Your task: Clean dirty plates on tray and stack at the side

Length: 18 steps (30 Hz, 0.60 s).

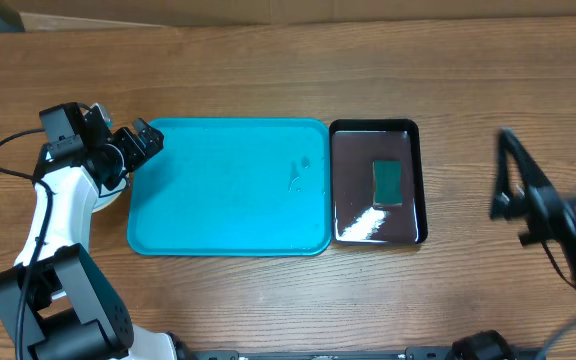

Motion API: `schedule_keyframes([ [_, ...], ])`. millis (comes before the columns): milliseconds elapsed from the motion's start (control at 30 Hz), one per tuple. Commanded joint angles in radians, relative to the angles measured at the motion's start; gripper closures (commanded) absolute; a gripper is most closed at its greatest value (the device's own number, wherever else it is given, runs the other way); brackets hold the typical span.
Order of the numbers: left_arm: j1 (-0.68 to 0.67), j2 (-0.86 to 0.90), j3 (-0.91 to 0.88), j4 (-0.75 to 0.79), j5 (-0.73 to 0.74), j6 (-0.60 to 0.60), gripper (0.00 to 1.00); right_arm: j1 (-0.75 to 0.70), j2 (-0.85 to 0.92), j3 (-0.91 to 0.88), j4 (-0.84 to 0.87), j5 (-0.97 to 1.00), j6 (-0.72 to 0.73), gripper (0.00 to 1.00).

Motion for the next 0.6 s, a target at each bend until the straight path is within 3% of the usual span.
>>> schedule_keyframes([
  [0,-0.002,-0.021,0.020,0.002,-0.006,0.023,0.00,-0.025,-0.197,-0.280,0.140,0.009,-0.060,0.00],
  [33,-0.002,-0.021,0.020,0.002,-0.006,0.023,0.00,-0.041,-0.322,-0.466,0.275,-0.001,-0.060,0.00],
  [200,-0.002,-0.021,0.020,0.002,-0.006,0.023,0.00,-0.100,-0.572,-0.875,0.634,-0.098,-0.054,0.00],
  [367,-0.002,-0.021,0.020,0.002,-0.006,0.023,0.00,-0.163,-0.691,-1.192,1.014,-0.228,-0.048,0.00],
  [467,-0.002,-0.021,0.020,0.002,-0.006,0.023,0.00,-0.174,-0.690,-1.284,1.099,-0.218,0.001,0.00],
  [567,-0.002,-0.021,0.020,0.002,-0.006,0.023,0.00,-0.174,-0.690,-1.332,1.075,-0.209,0.000,0.00],
])
